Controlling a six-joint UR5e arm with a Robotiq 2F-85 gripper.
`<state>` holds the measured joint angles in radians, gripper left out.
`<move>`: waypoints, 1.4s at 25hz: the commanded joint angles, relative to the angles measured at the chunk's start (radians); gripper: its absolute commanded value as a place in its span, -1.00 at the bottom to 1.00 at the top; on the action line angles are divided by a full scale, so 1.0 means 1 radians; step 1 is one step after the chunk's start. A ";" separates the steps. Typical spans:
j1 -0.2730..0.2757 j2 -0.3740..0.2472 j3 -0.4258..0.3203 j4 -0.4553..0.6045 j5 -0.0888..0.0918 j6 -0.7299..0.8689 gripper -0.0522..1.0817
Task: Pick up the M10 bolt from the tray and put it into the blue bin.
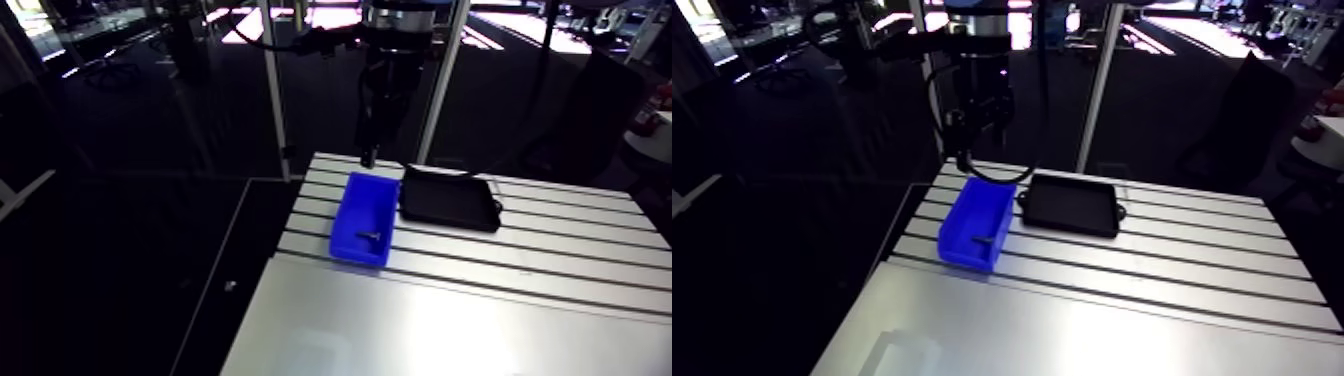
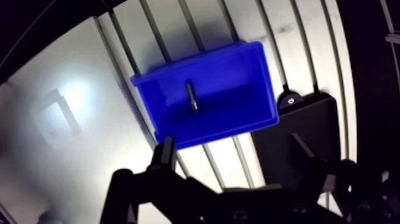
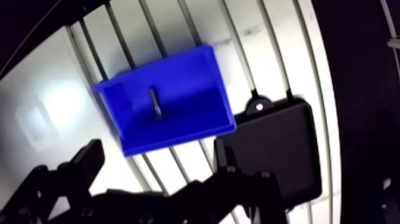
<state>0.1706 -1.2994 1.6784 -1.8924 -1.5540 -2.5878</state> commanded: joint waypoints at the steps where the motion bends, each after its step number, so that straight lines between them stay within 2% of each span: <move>1: -0.054 -0.088 -0.115 0.180 -0.114 0.442 -0.89; 4: -0.095 -0.103 -0.141 0.229 -0.110 0.559 -0.88; 7: -0.155 -0.110 -0.153 0.263 -0.108 0.745 -0.88; 11: -0.166 -0.111 -0.197 0.290 -0.064 0.890 -0.88; 14: -0.204 -0.111 -0.250 0.368 -0.044 0.930 -0.88; 16: -0.235 -0.116 -0.273 0.376 -0.028 0.933 -0.88; 21: -0.237 -0.122 -0.346 0.405 -0.028 0.981 -0.88; 27: -0.218 -0.119 -0.374 0.425 -0.030 1.041 -0.88; 35: -0.172 -0.122 -0.366 0.430 -0.036 1.085 -0.88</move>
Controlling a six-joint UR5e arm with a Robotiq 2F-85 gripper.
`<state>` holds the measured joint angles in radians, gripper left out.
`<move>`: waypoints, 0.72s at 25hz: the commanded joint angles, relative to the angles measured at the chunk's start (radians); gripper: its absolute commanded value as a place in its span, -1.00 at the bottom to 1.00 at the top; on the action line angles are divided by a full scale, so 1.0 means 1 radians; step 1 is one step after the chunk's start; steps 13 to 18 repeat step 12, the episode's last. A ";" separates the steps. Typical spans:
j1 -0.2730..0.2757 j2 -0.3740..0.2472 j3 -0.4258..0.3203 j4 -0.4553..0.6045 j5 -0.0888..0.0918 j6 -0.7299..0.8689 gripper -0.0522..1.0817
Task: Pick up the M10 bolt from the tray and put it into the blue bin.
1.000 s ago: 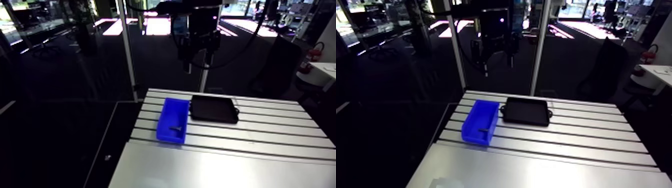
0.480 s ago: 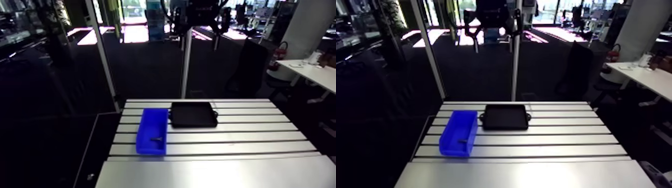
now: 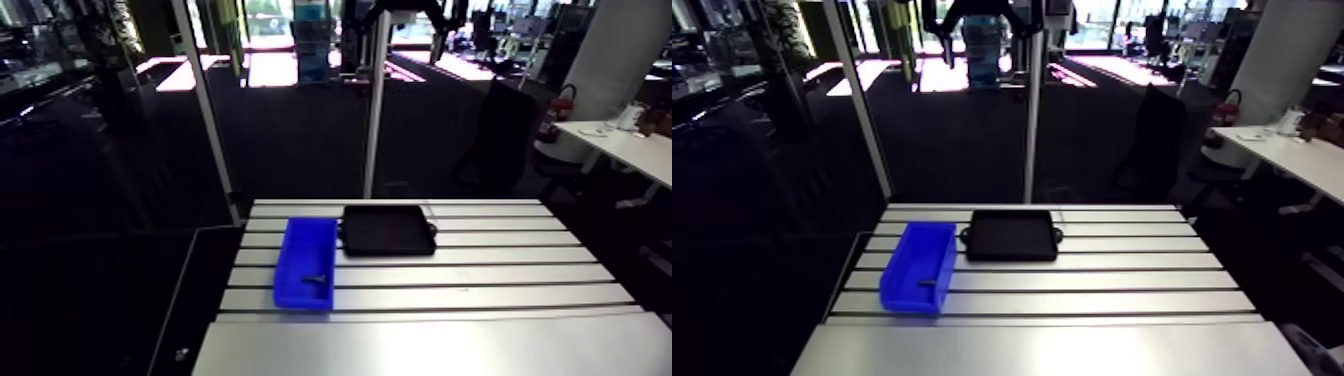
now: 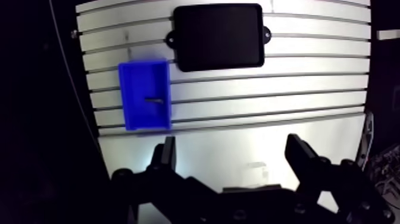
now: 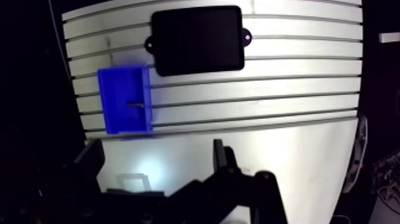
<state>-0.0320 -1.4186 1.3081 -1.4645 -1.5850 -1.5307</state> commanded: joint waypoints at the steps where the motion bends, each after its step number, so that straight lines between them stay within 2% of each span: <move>1: 0.031 -0.003 0.004 0.003 -0.008 0.028 -0.88; 18: 0.032 0.002 0.003 -0.001 -0.011 0.028 -0.88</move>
